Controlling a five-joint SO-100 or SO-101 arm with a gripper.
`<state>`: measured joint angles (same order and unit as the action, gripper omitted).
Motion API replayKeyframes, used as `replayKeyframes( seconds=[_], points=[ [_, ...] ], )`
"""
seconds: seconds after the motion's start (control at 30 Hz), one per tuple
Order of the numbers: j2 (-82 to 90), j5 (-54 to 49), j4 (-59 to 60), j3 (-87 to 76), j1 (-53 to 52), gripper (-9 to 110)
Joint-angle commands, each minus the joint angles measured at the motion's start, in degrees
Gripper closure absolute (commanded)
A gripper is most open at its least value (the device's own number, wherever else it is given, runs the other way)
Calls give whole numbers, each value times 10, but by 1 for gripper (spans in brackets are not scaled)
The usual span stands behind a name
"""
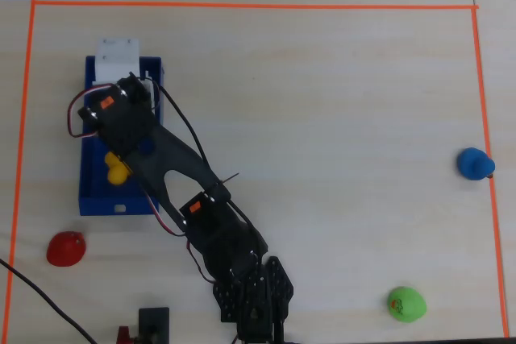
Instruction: Grasp yellow duck and put it into box.
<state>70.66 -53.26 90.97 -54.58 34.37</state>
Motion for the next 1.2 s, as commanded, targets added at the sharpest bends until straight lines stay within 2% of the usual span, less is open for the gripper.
replayKeyframes(
  seconds=[0.0, 0.1, 0.37, 0.53, 0.87, 1.17],
  points=[
    [122, -29, -22, -53, -47, 101],
    [229, -69, -71, -168, -108, 101],
    [553, -224, -265, -614, -292, 101],
    [730, -264, -287, -853, -330, 101],
    [1024, -267, -189, -1092, -306, 101],
    [1071, -287, -208, -1174, -325, 101]
  ],
)
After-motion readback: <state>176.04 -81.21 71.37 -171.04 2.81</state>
